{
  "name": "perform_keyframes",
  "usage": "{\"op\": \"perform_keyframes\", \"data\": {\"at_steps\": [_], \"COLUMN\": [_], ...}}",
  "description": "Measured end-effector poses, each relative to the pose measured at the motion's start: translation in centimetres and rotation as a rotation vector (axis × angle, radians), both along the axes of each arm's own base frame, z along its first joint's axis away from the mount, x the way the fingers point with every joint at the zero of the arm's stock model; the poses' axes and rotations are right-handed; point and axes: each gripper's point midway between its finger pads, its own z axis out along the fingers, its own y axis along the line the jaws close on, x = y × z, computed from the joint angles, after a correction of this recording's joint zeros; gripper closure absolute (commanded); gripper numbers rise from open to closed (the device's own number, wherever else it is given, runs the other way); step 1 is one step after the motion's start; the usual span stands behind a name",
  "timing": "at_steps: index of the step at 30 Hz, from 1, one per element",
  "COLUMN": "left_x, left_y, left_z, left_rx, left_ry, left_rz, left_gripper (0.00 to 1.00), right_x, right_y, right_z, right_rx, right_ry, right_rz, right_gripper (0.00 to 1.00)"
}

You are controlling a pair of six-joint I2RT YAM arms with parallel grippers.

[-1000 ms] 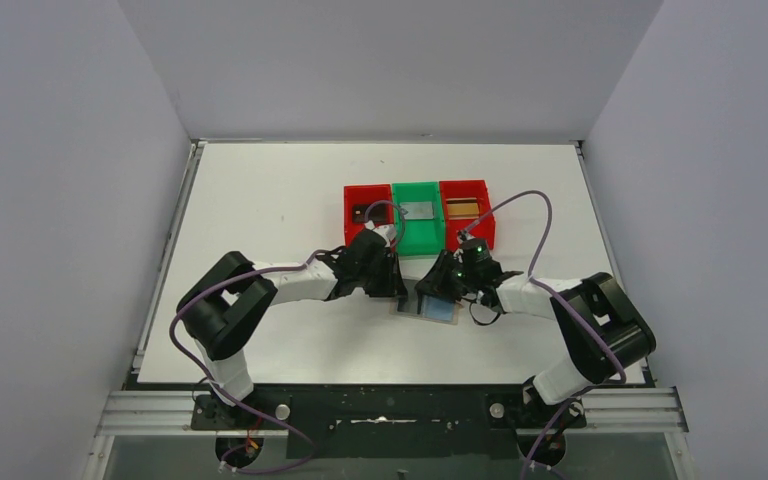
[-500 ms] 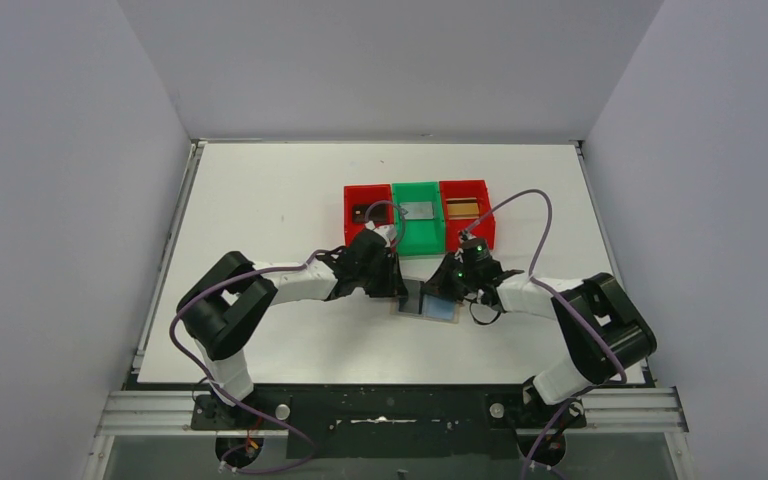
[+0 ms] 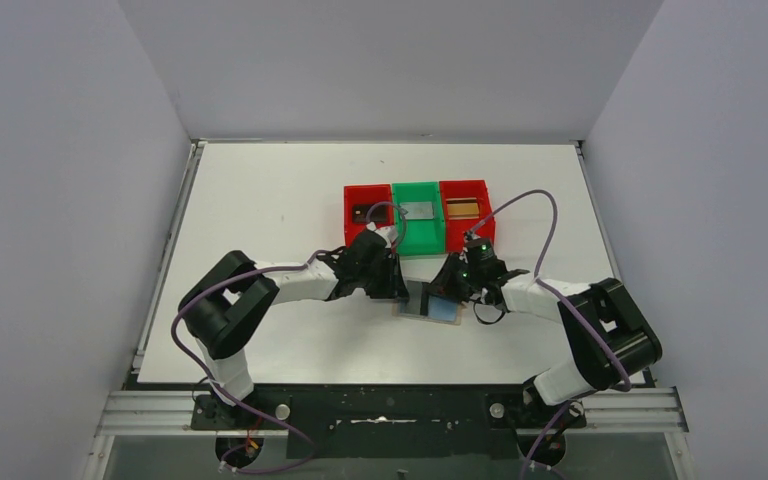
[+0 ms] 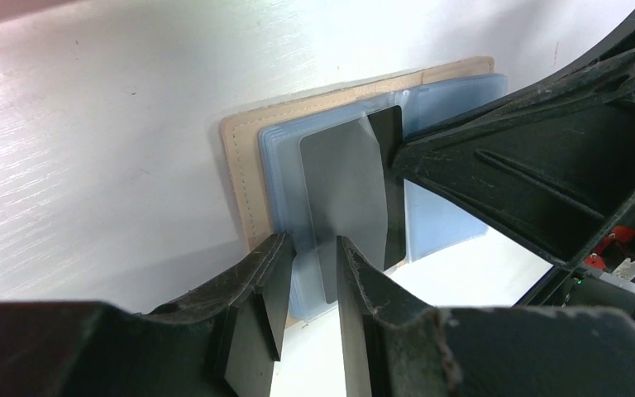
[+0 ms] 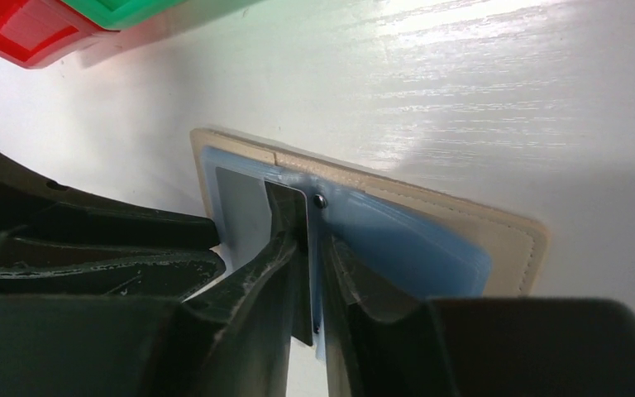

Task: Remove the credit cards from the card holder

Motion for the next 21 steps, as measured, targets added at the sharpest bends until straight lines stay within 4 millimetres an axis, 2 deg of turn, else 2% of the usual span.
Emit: {"op": "perform_keyframes", "data": {"at_steps": [3,9,12,17,21], "left_x": [0.0,-0.1,-0.1,-0.2,-0.2], "left_y": [0.0,0.0,-0.1,-0.1,-0.1], "left_z": [0.0,0.0,0.0,0.0,0.0], "left_rx": [-0.001,-0.002,-0.003,-0.004,-0.004], "left_ry": [0.002,0.004,0.005,0.006,0.007], "left_rz": [-0.002,-0.005,-0.005,-0.007,-0.008], "left_gripper": [0.73,0.73,0.73,0.73,0.73], "right_x": [0.0,0.0,-0.1,0.0,0.0], "right_y": [0.2,0.7,1.0,1.0,0.9], "right_z": [0.1,0.3,0.3,0.0,-0.2], "right_rx": [0.012,0.029,0.033,0.010,-0.011], "right_ry": [-0.001,-0.003,-0.012,-0.025,-0.035], "right_rz": [0.001,0.007,0.012,0.010,0.010], "right_gripper": [0.69,0.69,0.75,0.79,0.91]}}
